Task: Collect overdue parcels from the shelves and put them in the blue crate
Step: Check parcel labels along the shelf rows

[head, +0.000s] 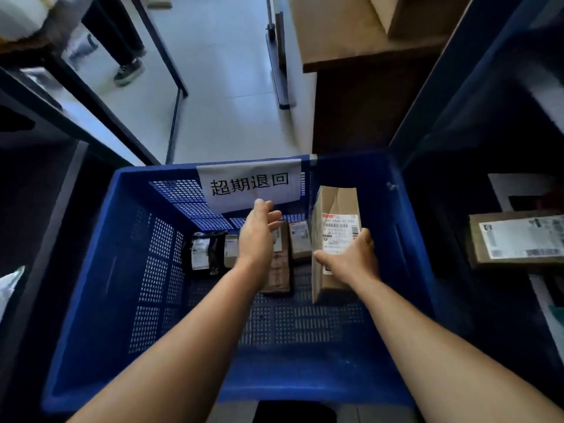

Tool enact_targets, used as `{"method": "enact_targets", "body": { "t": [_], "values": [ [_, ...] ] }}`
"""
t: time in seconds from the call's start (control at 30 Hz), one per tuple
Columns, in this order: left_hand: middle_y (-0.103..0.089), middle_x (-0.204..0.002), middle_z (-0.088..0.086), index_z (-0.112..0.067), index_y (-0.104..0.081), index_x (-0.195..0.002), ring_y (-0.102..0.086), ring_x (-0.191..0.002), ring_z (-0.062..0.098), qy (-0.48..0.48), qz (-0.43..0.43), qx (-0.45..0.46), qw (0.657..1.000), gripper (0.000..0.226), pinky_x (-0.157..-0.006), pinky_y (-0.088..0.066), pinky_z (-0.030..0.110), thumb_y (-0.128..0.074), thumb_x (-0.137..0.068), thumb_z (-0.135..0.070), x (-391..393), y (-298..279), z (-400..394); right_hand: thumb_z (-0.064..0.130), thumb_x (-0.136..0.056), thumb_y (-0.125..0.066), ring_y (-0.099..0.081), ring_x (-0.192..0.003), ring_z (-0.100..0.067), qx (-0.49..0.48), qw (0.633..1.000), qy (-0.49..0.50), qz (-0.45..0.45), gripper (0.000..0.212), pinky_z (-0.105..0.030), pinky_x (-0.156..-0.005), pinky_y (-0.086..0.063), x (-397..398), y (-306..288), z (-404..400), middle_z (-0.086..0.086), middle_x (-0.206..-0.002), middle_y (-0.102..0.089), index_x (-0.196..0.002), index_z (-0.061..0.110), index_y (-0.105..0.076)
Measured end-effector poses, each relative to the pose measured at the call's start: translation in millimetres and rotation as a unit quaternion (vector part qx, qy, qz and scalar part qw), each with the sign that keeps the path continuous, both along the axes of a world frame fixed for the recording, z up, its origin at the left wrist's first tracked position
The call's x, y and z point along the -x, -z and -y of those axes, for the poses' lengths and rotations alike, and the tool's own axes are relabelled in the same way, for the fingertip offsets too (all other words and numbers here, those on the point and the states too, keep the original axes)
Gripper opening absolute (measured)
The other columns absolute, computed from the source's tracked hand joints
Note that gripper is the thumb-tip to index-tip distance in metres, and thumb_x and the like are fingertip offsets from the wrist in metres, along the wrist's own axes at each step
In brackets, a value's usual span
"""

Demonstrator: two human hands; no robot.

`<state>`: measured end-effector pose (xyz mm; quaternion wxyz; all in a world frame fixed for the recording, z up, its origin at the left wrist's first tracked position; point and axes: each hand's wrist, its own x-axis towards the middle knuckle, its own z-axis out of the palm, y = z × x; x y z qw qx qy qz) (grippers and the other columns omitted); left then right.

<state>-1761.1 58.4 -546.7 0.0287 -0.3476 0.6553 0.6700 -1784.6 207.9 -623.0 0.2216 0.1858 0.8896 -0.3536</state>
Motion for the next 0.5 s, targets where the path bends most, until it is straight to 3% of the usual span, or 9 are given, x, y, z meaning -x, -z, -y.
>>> {"method": "enact_targets", "body": {
  "t": [0.2, 0.37, 0.43, 0.5],
  "values": [
    [-0.063, -0.117, -0.003, -0.036, -0.053, -0.095, -0.058, -0.109, 0.014, 0.027, 0.037, 0.023, 0.999, 0.025, -0.101, -0.043, 0.042, -0.03, -0.102, -0.044, 34.0, 98.1, 15.0, 0.043, -0.058, -0.087, -0.05, -0.12, -0.033, -0.049, 0.998, 0.012, 0.029, 0.104, -0.044, -0.09, -0.047, 27.8, 121.3, 4.2, -0.011, -0.138, -0.044, -0.137, 0.012, -0.028],
    [-0.062, -0.109, -0.01, -0.036, -0.055, -0.091, -0.058, -0.108, 0.013, 0.052, 0.045, 0.034, 0.997, 0.024, -0.1, -0.044, 0.039, -0.034, -0.101, -0.042, 52.6, 177.7, 26.0, 0.043, -0.056, -0.089, -0.049, -0.123, -0.034, -0.073, 0.997, 0.008, 0.039, 0.109, -0.046, -0.094, -0.046, 48.6, 217.5, 11.1, -0.011, -0.14, -0.043, -0.14, 0.013, -0.026],
    [-0.063, -0.099, -0.012, -0.034, -0.056, -0.087, -0.06, -0.101, 0.009, 0.059, 0.042, 0.035, 0.997, 0.027, -0.09, -0.048, 0.032, -0.034, -0.102, -0.039, 56.3, 205.8, 29.7, 0.043, -0.055, -0.089, -0.05, -0.123, -0.035, -0.07, 0.997, 0.012, 0.035, 0.11, -0.048, -0.094, -0.047, 56.7, 252.9, 14.1, -0.011, -0.139, -0.044, -0.141, 0.014, -0.027],
    [-0.062, -0.088, -0.015, -0.033, -0.054, -0.083, -0.061, -0.085, -0.001, 0.067, 0.043, 0.027, 0.996, 0.029, -0.069, -0.048, 0.018, -0.034, -0.103, -0.036, 58.7, 230.5, 32.2, 0.042, -0.056, -0.09, -0.05, -0.122, -0.036, -0.068, 0.997, 0.014, 0.035, 0.108, -0.049, -0.094, -0.047, 66.0, 283.6, 16.8, -0.011, -0.139, -0.044, -0.14, 0.015, -0.027]
  ]
}}
